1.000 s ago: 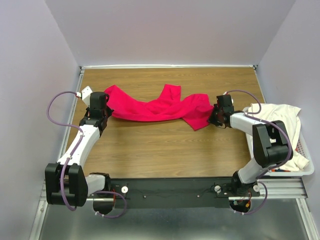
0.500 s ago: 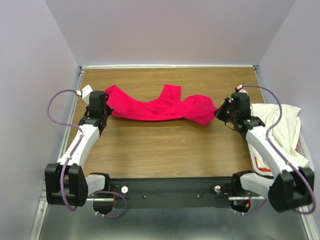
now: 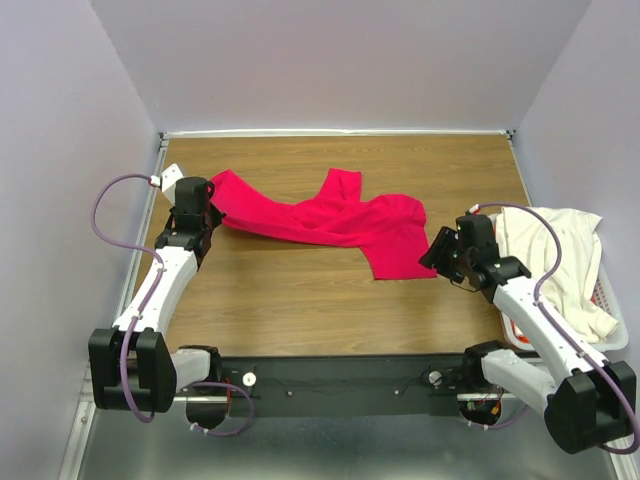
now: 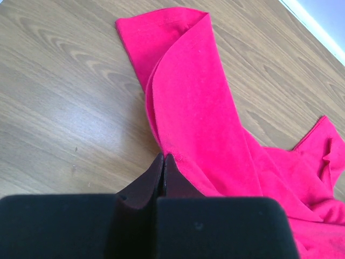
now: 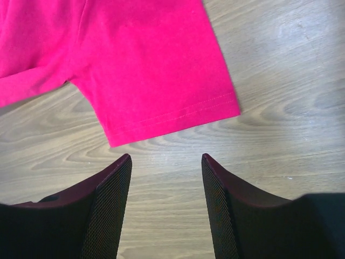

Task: Fold and stack the t-shirts
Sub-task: Flatten the tshirt out

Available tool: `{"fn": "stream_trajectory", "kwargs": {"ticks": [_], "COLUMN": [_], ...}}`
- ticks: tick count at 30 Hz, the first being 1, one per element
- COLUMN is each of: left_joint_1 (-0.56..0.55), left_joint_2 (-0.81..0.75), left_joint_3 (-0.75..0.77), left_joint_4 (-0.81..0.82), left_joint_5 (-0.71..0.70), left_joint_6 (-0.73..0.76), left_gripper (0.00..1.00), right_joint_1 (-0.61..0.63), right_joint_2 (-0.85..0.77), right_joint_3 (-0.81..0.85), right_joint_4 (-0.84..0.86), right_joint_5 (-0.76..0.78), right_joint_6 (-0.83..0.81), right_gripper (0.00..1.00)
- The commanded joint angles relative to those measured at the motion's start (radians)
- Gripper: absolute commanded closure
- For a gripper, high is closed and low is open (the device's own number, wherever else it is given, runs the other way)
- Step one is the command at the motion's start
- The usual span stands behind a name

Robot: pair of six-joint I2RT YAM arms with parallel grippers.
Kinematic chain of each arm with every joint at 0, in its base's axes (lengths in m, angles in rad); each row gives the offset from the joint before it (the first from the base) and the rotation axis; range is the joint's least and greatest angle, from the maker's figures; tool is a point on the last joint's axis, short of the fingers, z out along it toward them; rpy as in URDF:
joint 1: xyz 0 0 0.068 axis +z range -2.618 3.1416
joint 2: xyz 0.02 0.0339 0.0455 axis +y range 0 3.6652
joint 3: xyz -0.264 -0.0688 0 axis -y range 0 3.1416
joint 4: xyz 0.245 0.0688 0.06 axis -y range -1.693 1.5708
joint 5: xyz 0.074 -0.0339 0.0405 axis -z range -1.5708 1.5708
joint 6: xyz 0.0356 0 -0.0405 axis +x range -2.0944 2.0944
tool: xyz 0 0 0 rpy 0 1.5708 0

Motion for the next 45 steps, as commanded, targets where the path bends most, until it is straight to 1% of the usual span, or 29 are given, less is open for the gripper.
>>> {"fn": "stream_trajectory", "kwargs": {"ticks": [1, 7, 12, 17, 27, 32, 39, 41, 42, 44, 45], "left_joint_1": [0.010, 0.010, 0.010, 0.010, 0.010, 0.010, 0.010, 0.010, 0.010, 0.010, 0.010], "left_joint_2": [-0.002, -0.002, -0.003, -0.013, -0.019, -0.013, -0.011, -0.011, -0.008, -0.007, -0.008], "left_joint_3": [0.032, 0.023, 0.020, 0.006, -0.014, -0.017, -0.023, -0.023, -0.023, -0.023, -0.023], "left_joint_4": [0.010, 0.013, 0.014, 0.017, 0.030, 0.034, 0.037, 0.040, 0.042, 0.042, 0.045], "left_joint_5": [0.012, 0.030, 0.038, 0.052, 0.072, 0.078, 0.081, 0.086, 0.089, 0.095, 0.096], "left_joint_6": [0.014, 0.007, 0.014, 0.017, 0.023, 0.023, 0.030, 0.031, 0.031, 0.031, 0.033], "left_gripper": [1.00, 1.00, 1.00, 1.00, 1.00, 1.00, 1.00, 1.00, 1.00, 1.00, 1.00], "right_joint_1": [0.005, 0.005, 0.003, 0.003, 0.008, 0.058, 0.074, 0.080, 0.086, 0.090, 0.089], "right_joint_2": [0.012, 0.159, 0.277, 0.328, 0.444, 0.495, 0.567, 0.578, 0.584, 0.587, 0.584], "right_joint_3": [0.017, 0.020, 0.034, 0.015, 0.026, 0.027, 0.029, 0.034, 0.035, 0.040, 0.040], "right_joint_4": [-0.001, 0.077, 0.136, 0.177, 0.266, 0.288, 0.294, 0.295, 0.295, 0.295, 0.294], "right_joint_5": [0.075, 0.155, 0.189, 0.233, 0.242, 0.262, 0.294, 0.294, 0.293, 0.290, 0.287], "right_joint_6": [0.035, 0.049, 0.045, 0.055, 0.042, 0.051, 0.060, 0.062, 0.060, 0.057, 0.057], "right_gripper": [0.38, 0.38, 0.38, 0.38, 0.37, 0.37, 0.39, 0.47, 0.56, 0.68, 0.83]}}
